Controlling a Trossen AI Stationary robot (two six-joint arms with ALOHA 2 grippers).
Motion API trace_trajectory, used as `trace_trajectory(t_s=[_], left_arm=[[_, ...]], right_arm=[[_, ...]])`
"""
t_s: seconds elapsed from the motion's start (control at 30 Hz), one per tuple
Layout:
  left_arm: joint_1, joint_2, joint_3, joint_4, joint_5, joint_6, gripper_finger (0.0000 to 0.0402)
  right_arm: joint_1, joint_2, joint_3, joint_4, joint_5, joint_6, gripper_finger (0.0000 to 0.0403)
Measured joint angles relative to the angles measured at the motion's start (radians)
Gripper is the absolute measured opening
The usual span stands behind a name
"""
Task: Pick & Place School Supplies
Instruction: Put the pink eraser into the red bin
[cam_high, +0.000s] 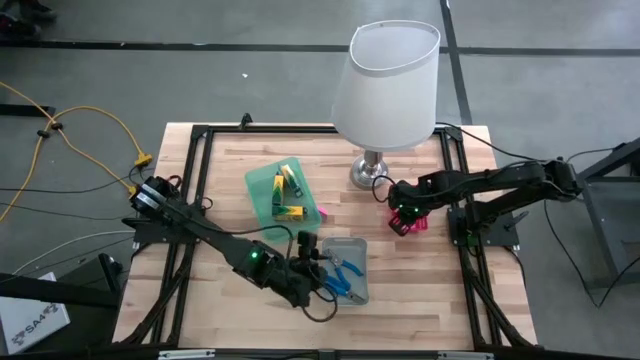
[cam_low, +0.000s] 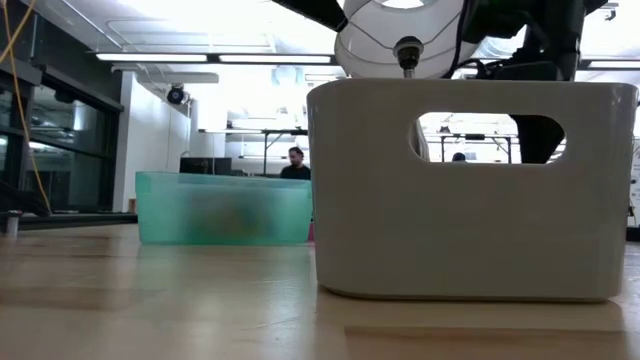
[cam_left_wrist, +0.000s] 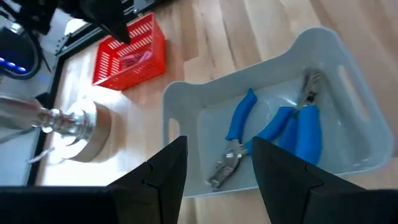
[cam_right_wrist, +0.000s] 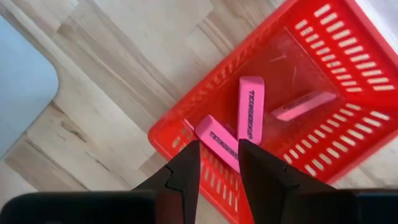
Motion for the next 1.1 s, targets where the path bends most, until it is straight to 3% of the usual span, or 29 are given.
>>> trace_trajectory(t_s=[0.3, 0.6, 0.83, 1.1], left_arm=[[0.118, -0.051, 0.0, -0.078, 0.014, -0.053, 0.0165], [0.333, -0.057, 0.0, -0.145, 0.286, 0.112, 0.0165], [0.487, -0.057, 0.0, -0.137, 0.447, 0.221, 0.0165], [0.597, -0.051, 0.0, -0.132, 0.527, 0.263, 0.0165]], right_arm=[[0.001, -0.065, 0.001, -0.006, -0.089, 0.042, 0.0097], [0.017, -0.111, 0.001, 0.019, -0.107, 0.043, 0.0097], [0.088, -0.113, 0.001, 0.142, -0.105, 0.008, 0.0097], [0.164, -0.113, 0.001, 0.276, -0.106, -0.053, 0.0097]])
